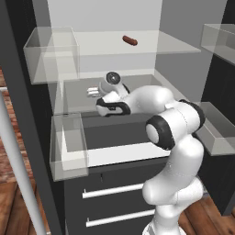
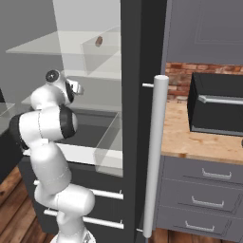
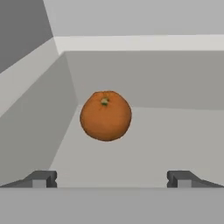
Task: Move the tangerine and sausage from the second highest shelf to the top shelf to make space. Then, place the pitcher from the counter on the cleared second highest shelf.
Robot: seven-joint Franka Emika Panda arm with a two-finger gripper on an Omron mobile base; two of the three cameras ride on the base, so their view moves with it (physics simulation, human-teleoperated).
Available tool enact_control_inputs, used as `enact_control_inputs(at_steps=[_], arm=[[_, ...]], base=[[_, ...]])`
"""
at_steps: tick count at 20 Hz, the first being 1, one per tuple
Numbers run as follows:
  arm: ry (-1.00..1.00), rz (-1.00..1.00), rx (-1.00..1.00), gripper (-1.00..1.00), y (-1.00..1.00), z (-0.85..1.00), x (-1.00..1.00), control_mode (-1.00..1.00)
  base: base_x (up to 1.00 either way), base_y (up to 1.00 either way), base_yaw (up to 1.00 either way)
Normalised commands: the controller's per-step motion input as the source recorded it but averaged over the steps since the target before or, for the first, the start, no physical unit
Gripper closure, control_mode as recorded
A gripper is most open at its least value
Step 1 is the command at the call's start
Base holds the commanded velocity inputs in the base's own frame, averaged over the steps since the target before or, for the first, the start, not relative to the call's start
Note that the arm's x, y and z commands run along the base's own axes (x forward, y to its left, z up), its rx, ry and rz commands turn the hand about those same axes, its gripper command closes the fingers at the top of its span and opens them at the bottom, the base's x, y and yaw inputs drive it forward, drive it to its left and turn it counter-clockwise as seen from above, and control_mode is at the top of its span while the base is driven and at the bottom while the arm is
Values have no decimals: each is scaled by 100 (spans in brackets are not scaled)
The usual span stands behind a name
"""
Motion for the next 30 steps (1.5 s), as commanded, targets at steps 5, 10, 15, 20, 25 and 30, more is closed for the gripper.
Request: enact_control_inputs(at_steps=[5, 10, 15, 20, 25, 30], arm=[[0, -1, 0, -100, 16, -7, 68, -100], [0, -4, 0, -100, 9, -17, 60, -100], [4, -8, 0, 100, 7, -33, 47, -100], [18, -14, -1, 100, 0, -34, -2, -100], [25, -26, -2, 100, -17, -65, -96, -100], [-1, -23, -2, 100, -18, -48, -80, -100]], base=[[0, 0, 0], [0, 0, 0], [0, 0, 0], [0, 0, 0], [0, 0, 0], [0, 0, 0]])
